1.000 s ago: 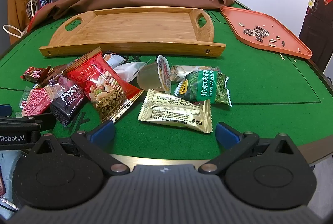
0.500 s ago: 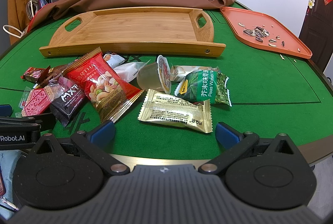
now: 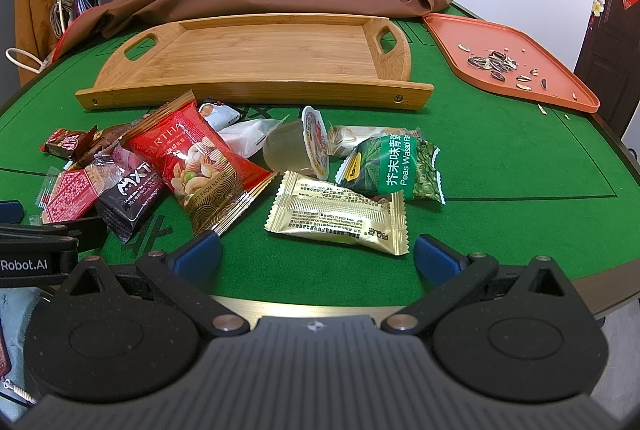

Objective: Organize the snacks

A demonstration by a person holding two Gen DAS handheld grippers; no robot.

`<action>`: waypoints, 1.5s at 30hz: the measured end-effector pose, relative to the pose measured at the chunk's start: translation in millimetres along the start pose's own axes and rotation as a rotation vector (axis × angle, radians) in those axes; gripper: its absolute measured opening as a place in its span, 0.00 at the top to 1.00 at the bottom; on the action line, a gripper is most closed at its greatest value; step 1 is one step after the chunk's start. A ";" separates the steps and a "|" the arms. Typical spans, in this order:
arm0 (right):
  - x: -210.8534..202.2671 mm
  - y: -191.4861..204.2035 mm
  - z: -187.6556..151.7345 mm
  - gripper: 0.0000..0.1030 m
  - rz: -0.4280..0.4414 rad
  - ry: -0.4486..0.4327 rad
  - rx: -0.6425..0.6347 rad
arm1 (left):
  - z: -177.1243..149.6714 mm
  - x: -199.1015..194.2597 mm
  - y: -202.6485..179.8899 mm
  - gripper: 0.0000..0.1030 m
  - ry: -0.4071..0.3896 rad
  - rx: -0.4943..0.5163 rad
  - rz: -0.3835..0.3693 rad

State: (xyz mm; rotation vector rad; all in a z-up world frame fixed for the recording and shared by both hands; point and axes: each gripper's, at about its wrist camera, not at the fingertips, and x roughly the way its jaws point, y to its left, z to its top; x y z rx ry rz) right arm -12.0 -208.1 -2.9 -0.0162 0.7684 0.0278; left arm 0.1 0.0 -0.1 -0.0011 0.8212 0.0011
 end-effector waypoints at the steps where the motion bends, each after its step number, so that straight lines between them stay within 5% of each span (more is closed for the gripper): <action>1: 0.0 0.0 0.0 0.00 0.000 0.000 0.000 | 0.0 0.0 0.0 0.00 0.000 0.000 0.000; 45: -2.0 1.0 -4.2 0.00 -0.004 -0.038 -0.013 | -3.9 -1.9 3.3 0.00 -0.022 0.017 -0.013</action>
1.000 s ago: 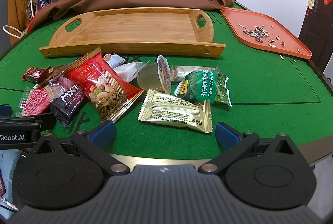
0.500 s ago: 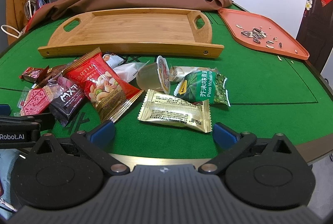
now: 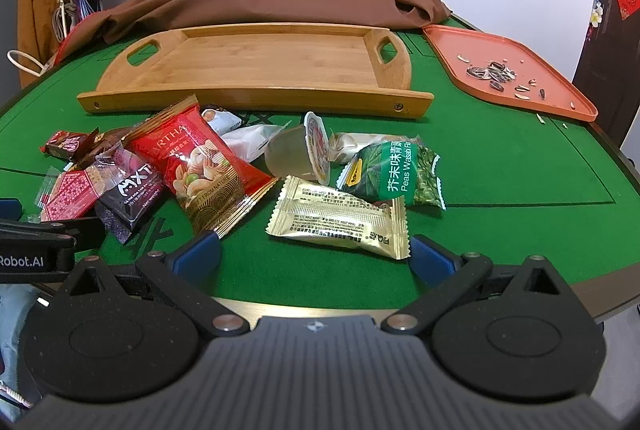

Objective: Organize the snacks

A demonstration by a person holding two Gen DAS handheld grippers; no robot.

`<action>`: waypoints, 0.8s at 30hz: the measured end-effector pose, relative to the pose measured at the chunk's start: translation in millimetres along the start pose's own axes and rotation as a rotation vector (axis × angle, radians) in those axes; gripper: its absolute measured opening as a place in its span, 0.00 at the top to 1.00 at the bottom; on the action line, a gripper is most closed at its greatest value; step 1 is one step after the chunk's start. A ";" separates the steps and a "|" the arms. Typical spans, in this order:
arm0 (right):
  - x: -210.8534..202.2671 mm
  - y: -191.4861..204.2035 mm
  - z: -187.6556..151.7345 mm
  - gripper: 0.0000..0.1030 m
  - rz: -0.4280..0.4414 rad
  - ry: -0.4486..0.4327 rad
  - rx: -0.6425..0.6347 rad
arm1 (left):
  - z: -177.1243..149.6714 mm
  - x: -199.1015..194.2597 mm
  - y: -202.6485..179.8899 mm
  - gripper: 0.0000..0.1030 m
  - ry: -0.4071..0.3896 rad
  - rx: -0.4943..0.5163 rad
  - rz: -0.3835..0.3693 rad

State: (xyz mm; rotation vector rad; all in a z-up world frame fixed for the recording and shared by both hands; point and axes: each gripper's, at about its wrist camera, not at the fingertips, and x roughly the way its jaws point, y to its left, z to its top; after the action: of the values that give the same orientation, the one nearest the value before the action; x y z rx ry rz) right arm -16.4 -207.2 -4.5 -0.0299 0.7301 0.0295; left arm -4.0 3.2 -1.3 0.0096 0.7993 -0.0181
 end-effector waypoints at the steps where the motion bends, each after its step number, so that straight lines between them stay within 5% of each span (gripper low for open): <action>1: -0.1 0.1 0.2 0.00 0.000 -0.002 -0.001 | -1.2 -0.2 0.8 0.00 -0.008 0.004 -0.005; 9: -3.4 0.1 -5.0 0.00 0.016 -0.033 -0.014 | -0.7 -4.0 -1.3 0.00 -0.002 -0.007 -0.017; 14: -3.7 -1.6 -1.8 0.01 0.023 -0.022 0.005 | 0.3 -12.4 -0.9 0.14 -0.035 -0.007 -0.065; 19: -4.6 -7.2 0.3 0.10 0.008 -0.039 0.041 | 2.5 -21.1 -2.1 0.43 -0.065 0.018 -0.057; 24: -2.7 -14.1 3.9 0.15 0.001 -0.045 0.072 | 4.0 -25.6 -6.7 0.47 -0.096 0.065 -0.062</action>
State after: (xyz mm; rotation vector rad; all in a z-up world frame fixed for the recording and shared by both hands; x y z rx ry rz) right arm -15.3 -221.2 0.4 0.0398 0.6860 0.0042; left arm -19.2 -3.2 19.8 0.0451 0.7022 -0.1030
